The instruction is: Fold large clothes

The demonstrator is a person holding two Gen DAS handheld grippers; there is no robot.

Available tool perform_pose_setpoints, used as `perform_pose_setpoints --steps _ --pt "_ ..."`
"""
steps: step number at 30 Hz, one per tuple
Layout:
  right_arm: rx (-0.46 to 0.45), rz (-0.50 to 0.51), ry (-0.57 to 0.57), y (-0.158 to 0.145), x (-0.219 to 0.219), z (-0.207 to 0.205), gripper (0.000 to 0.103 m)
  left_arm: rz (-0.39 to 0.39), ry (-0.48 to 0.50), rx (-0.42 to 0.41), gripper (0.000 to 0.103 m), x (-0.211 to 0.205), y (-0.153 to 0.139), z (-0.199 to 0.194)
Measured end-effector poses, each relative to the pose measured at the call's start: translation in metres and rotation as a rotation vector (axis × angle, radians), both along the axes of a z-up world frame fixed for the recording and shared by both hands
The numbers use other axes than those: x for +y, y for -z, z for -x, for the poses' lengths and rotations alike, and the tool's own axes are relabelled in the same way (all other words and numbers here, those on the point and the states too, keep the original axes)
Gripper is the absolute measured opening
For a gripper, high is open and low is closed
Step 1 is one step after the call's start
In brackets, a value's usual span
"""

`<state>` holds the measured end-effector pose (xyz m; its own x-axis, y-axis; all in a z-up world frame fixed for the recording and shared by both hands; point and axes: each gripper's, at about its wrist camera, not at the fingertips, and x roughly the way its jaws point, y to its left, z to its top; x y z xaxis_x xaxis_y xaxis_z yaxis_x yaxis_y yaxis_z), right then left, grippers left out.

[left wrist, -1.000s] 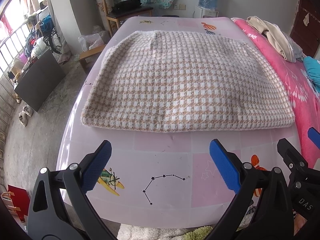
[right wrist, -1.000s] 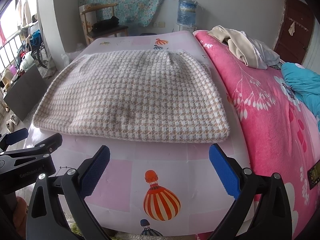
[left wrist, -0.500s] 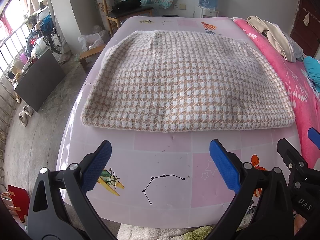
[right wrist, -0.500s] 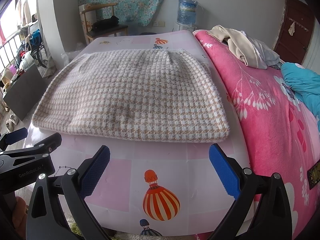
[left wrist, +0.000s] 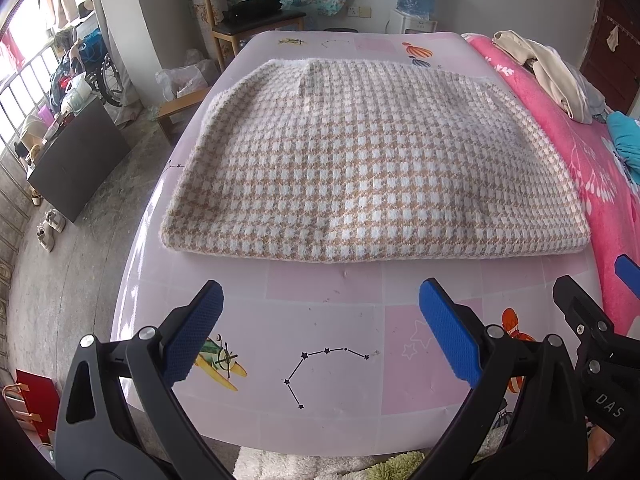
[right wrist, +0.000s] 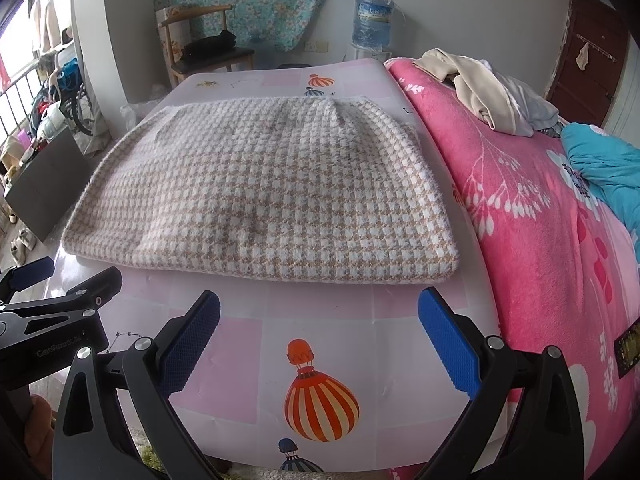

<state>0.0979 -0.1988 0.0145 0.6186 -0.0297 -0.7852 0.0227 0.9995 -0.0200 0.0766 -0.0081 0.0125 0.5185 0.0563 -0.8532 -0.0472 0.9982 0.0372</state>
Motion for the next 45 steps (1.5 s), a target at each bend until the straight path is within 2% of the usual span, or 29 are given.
perform_pose_setpoints --steps 45 --pt "0.003 0.013 0.003 0.0008 0.0004 -0.0007 0.097 -0.001 0.000 -0.002 0.095 -0.0018 -0.0018 0.0022"
